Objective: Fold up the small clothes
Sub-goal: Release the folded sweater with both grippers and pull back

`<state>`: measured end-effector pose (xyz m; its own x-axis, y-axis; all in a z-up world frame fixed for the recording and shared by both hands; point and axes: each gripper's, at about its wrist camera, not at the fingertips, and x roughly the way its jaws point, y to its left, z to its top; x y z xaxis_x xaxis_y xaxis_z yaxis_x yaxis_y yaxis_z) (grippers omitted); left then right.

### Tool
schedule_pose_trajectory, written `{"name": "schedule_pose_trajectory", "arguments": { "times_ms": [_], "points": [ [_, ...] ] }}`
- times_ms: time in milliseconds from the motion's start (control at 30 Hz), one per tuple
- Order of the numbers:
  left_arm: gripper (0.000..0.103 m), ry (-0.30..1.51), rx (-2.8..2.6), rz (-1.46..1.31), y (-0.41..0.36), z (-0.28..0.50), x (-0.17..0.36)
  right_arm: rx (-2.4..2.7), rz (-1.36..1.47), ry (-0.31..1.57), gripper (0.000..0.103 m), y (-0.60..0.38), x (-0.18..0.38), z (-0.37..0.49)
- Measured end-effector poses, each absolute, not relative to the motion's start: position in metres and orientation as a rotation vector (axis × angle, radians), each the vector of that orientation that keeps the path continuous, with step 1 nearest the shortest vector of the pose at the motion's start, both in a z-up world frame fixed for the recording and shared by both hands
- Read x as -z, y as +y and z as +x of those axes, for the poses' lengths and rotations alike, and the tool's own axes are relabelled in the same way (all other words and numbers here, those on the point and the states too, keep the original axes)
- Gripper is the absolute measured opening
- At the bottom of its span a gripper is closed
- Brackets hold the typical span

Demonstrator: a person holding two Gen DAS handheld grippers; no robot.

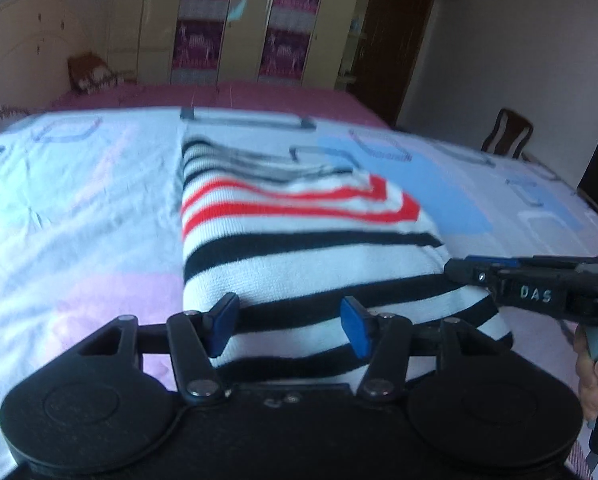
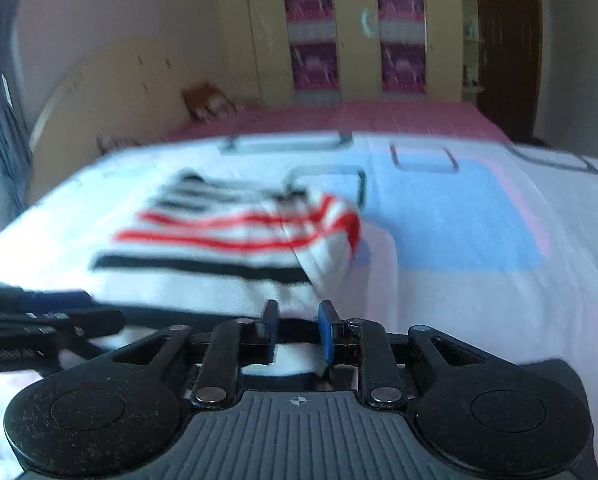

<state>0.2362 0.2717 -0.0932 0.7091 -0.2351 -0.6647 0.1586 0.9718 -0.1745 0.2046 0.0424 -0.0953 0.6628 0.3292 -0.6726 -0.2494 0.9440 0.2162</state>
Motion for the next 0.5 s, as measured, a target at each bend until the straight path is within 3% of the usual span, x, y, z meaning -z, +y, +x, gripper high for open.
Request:
{"name": "schedule_pose_trajectory", "arguments": {
  "times_ms": [367,433,467,500],
  "points": [
    [0.057,0.757,0.178,-0.088,0.266,0.233,0.087,-0.339,0.082,0.790,0.022,0.045,0.102,0.208],
    [0.067,0.755,0.156,-0.099,0.263,0.230,0.083,-0.343,0.076,0.788,0.038,0.044,0.095,0.207],
    [0.070,0.750,0.144,-0.102,0.262,0.228,0.080,-0.338,0.074,0.785,0.060,0.043,0.092,0.203],
    [0.074,0.741,0.128,-0.101,0.261,0.224,0.077,-0.339,0.082,0.771,0.070,0.042,0.089,0.197]
  ]
}}
